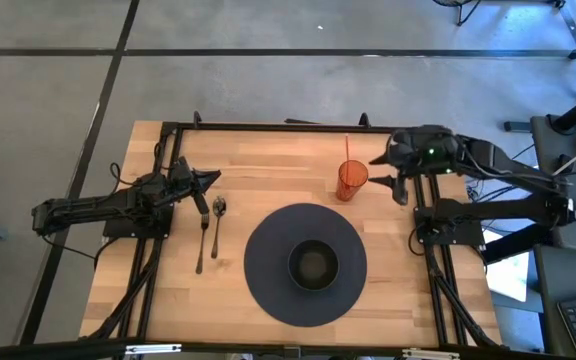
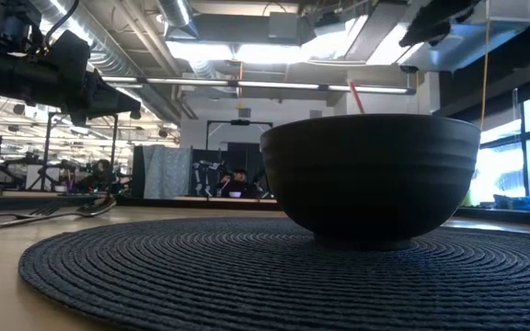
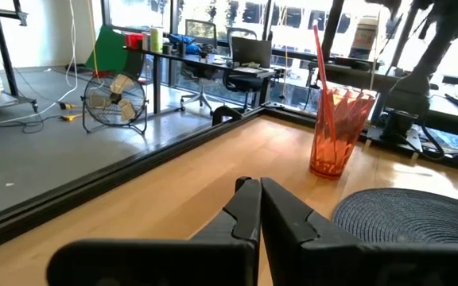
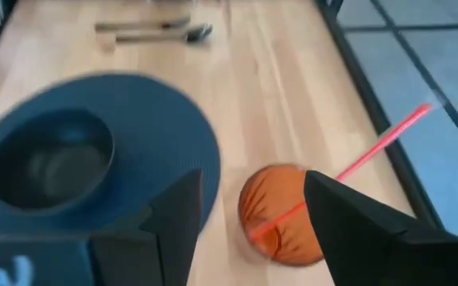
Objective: Pick & Place Utensil
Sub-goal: Put the orange cup on the blue mat to the top right of the black bowl
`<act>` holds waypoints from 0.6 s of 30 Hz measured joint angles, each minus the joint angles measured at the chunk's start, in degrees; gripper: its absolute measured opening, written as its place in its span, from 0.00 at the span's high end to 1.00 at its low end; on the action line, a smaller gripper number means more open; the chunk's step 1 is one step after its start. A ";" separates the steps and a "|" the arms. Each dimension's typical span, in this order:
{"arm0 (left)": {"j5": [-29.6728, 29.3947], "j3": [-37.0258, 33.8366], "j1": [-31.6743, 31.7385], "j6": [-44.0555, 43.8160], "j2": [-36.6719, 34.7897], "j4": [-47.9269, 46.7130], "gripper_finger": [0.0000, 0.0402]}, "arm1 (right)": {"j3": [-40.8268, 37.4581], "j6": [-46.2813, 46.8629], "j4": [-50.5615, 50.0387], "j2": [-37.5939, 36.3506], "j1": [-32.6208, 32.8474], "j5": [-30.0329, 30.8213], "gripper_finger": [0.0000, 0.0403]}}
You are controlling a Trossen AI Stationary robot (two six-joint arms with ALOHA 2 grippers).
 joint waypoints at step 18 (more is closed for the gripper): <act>-0.37 -0.01 0.00 -1.05 0.00 0.45 0.98 | -0.04 0.29 -3.84 17.32 4.98 6.43 0.47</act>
